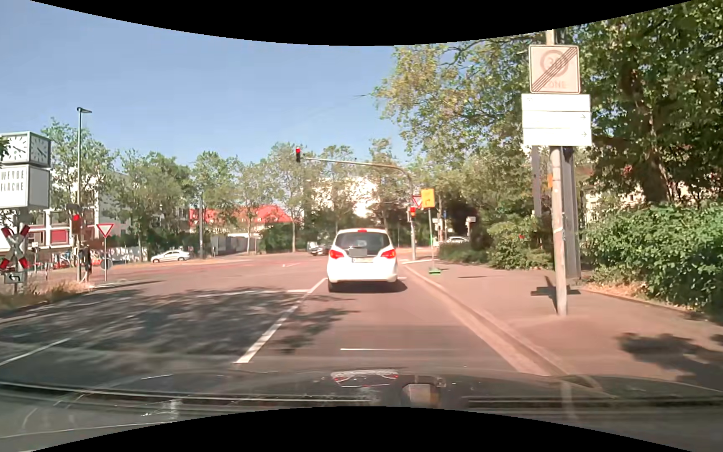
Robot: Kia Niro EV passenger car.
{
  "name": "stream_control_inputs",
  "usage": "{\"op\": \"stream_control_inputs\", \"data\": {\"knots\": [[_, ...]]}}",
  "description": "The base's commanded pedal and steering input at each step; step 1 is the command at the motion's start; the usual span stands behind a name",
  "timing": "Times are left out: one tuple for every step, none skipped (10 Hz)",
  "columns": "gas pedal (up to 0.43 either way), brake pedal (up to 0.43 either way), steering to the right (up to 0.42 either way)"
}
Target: Follow the waypoints while adhering to traffic rules and regulations
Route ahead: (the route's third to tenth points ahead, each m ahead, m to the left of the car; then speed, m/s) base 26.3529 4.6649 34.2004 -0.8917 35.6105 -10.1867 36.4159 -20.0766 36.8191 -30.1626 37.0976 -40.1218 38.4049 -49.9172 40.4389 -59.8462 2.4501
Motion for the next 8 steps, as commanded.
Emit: {"op": "stream_control_inputs", "data": {"knots": [[0.0, 0.073, -0.046], [0.0, 0.073, -0.045], [0.0, 0.073, -0.045], [0.0, 0.073, -0.045], [0.0, 0.073, -0.046], [0.0, 0.073, -0.046], [0.0, 0.073, -0.045], [0.0, 0.073, -0.046]]}}
